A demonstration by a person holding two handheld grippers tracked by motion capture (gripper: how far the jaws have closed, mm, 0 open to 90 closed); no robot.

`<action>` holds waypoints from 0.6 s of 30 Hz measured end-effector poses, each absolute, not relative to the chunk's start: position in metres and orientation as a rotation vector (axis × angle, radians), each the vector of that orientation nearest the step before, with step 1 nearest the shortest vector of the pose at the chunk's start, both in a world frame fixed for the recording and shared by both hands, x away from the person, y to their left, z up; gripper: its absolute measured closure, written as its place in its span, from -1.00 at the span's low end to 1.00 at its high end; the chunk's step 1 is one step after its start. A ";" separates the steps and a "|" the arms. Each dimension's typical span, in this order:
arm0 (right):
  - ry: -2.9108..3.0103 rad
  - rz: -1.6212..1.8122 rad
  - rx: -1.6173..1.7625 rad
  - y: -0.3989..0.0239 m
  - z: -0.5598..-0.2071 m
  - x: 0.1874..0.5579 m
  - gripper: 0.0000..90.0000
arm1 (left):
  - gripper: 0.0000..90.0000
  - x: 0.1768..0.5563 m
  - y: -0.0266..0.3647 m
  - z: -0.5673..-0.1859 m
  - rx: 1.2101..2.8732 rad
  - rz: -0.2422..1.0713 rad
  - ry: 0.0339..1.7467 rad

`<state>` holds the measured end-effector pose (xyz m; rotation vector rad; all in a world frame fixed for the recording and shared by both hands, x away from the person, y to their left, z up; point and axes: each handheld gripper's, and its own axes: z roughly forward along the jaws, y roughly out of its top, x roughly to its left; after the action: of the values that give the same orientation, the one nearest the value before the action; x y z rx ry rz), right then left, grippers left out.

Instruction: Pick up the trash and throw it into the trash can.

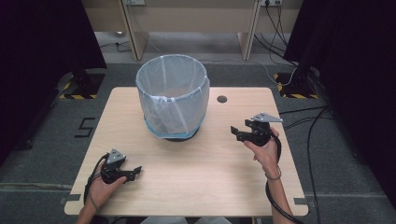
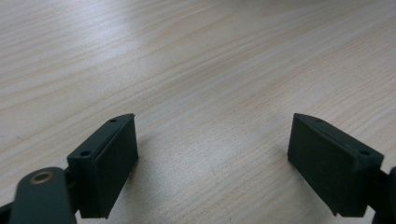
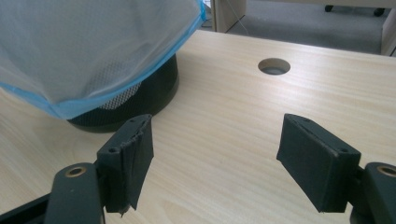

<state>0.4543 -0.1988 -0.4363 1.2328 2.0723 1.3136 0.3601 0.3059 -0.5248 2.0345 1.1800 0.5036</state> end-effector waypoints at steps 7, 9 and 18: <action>2.102 1.280 1.229 -0.197 -0.449 0.445 -0.41 | -0.66 0.360 0.306 -0.525 2.034 0.504 1.180; 2.117 1.264 1.223 -0.196 -0.454 0.442 -0.41 | -0.66 0.360 0.306 -0.525 2.034 0.504 1.180; 2.163 1.215 1.249 -0.196 -0.475 0.431 -0.42 | -0.66 0.360 0.306 -0.525 2.034 0.503 1.180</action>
<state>0.4311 -0.1964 -0.4747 1.2486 2.1635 1.2155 0.3601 0.3059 -0.5248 2.0343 1.1801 0.5033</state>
